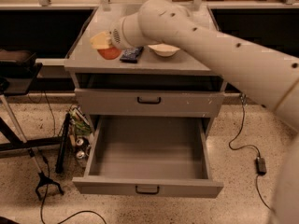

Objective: Place apple into middle drawer

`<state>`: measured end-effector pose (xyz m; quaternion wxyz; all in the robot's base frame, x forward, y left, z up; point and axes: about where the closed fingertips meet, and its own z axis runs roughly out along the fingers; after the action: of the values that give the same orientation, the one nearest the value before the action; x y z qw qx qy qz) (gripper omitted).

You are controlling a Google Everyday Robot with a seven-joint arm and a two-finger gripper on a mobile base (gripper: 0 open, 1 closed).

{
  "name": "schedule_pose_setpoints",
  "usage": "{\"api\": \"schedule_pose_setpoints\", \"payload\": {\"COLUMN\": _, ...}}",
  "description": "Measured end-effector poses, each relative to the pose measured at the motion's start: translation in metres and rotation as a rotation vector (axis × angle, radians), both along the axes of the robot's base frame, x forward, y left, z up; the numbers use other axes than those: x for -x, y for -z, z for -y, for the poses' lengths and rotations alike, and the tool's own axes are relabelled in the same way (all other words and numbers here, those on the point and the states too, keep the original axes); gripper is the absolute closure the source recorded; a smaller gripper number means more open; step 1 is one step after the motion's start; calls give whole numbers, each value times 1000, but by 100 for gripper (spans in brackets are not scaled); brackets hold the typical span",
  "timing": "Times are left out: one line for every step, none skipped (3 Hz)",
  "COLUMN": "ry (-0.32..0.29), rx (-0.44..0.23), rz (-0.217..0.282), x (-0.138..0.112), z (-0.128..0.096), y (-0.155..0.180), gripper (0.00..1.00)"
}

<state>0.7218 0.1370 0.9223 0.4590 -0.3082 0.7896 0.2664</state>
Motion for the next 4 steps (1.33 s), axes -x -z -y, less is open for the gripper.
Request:
{"api": "schedule_pose_setpoints", "payload": {"ry": -37, "rx": -5, "rz": 8, "x": 42, "z": 23, "y": -17, "gripper": 100}}
{"api": "schedule_pose_setpoints", "payload": {"ry": -63, "rx": -19, "rz": -2, "x": 92, "z": 49, "y": -20, "gripper": 100}}
{"api": "schedule_pose_setpoints", "payload": {"ry": -85, "rx": -13, "rz": -69, "x": 145, "z": 79, "y": 4, "gripper": 100}}
{"api": "schedule_pose_setpoints", "payload": {"ry": -118, "rx": 43, "rz": -196, "x": 178, "z": 107, "y": 54, "gripper": 100}}
